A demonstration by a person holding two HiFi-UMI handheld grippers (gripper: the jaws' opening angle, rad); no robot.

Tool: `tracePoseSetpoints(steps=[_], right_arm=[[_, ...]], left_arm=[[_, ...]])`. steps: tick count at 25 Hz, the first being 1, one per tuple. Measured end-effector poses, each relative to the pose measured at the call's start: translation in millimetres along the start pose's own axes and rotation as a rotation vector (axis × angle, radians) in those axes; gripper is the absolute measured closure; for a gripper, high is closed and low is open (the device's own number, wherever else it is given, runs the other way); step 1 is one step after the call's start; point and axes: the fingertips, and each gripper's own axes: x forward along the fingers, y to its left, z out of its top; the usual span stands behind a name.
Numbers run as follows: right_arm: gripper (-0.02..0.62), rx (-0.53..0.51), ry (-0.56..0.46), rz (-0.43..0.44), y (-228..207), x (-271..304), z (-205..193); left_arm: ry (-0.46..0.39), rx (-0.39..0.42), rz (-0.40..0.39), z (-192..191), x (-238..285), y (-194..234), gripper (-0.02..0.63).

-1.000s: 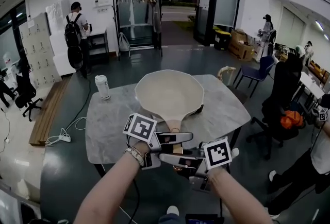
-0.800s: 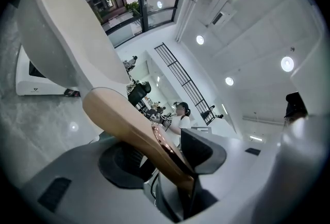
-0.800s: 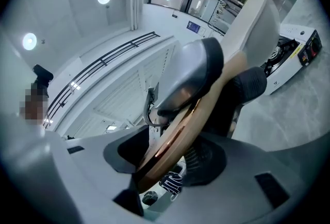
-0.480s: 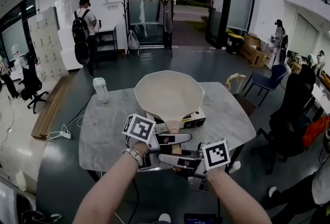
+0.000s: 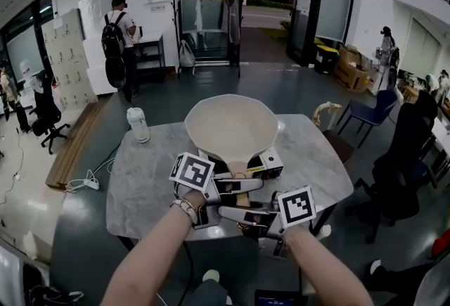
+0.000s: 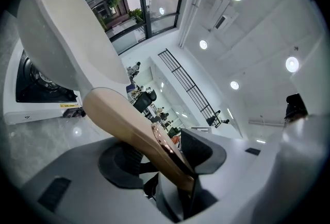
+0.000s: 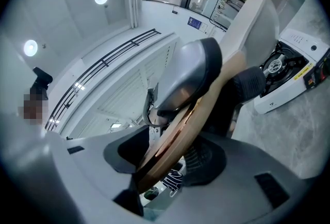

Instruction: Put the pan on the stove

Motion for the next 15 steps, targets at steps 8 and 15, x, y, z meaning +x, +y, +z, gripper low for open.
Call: tracePoseSetpoints(steps=[8, 15], right_arm=[[0.393, 0.022, -0.008, 0.001, -19.6, -0.8, 9.6], [0.393, 0.046, -0.015, -0.02, -43.5, -2.0, 14.7]], left_arm=[[0.007, 0.003, 0.031, 9.4, 0.9, 23.2, 0.376], [0.013, -0.004, 0.019, 15.9, 3.7, 42.0, 0.376]])
